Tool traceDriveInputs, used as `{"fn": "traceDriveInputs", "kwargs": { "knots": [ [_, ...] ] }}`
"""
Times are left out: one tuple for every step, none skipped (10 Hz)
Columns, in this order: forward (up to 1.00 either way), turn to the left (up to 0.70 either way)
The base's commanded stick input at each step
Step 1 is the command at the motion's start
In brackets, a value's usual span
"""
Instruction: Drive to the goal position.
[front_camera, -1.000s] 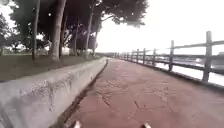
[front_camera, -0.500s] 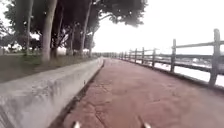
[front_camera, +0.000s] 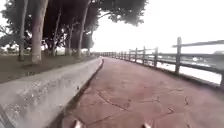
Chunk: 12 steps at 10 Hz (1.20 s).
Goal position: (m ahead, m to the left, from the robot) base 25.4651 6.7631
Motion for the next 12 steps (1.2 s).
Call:
{"fn": "traceDriveInputs", "kwargs": {
  "knots": [
    [0.7, 0.02],
    [0.7, 0.02],
    [0.7, 0.02],
    [0.7, 0.03],
    [0.7, 0.06],
    [0.7, 0.13],
    [0.7, 0.16],
    [0.7, 0.16],
    [0.7, 0.07],
    [0.7, 0.0],
    [0.7, 0.0],
    [0.7, 0.0]
  ]
}}
